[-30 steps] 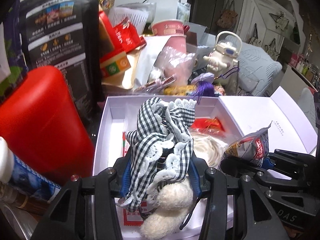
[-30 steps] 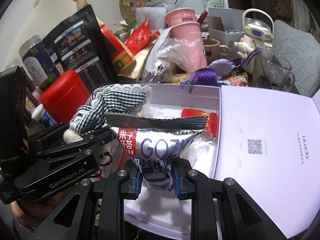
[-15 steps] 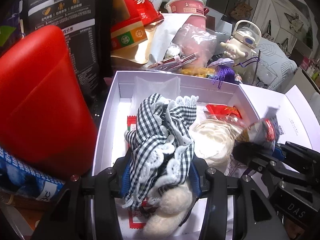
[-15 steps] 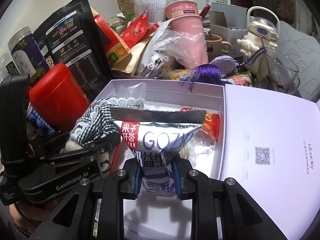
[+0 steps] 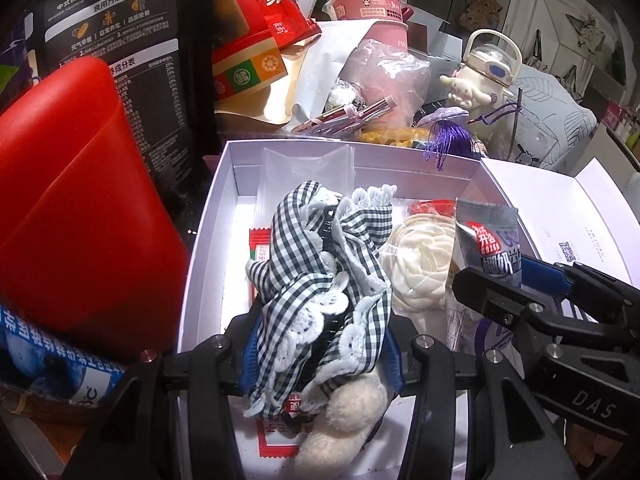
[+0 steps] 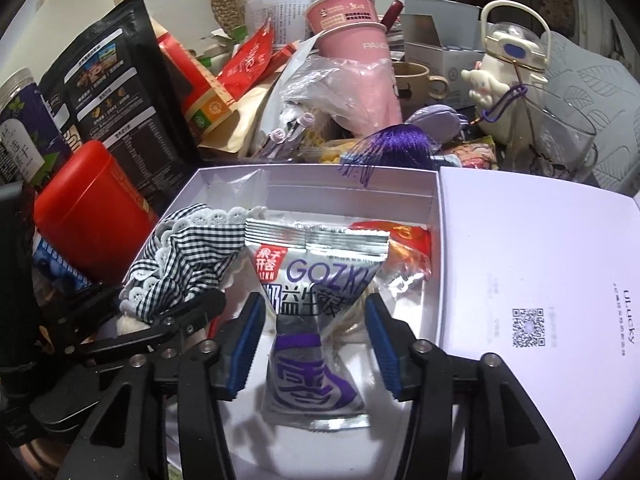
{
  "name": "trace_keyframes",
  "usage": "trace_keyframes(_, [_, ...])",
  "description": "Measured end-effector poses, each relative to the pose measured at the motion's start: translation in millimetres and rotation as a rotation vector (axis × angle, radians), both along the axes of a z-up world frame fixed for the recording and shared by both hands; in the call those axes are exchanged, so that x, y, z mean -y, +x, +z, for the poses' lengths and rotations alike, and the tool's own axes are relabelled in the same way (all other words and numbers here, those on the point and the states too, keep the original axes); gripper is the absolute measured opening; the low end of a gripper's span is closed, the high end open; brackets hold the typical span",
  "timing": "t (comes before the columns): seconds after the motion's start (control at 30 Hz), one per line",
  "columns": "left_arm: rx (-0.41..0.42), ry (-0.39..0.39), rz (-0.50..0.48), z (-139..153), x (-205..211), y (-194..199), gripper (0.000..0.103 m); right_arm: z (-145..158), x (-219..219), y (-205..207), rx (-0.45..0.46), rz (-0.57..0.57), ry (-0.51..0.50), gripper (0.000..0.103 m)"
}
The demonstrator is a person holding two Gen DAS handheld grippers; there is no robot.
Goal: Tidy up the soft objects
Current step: 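Open the left tool to drop the cloth into the box while the right tool releases the purple bag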
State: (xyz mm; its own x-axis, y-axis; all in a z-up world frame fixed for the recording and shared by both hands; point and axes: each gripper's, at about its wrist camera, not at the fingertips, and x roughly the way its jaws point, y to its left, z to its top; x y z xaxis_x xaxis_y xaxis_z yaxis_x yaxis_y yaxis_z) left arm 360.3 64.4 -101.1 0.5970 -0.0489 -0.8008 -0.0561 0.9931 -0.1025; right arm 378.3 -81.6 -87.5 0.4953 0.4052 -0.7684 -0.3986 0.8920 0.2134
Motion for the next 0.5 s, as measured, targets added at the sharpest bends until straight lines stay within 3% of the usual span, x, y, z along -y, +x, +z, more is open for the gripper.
trace_keyframes(0.37, [-0.015, 0.012, -0.001, 12, 5, -13, 0.048, 24, 8, -17, 0.019, 0.006, 0.046, 0.059])
trace_keyframes(0.5, [0.011, 0.035, 0.008, 22, 7, -19, 0.066, 34, 15, -25, 0.022, -0.005, 0.059, 0.059])
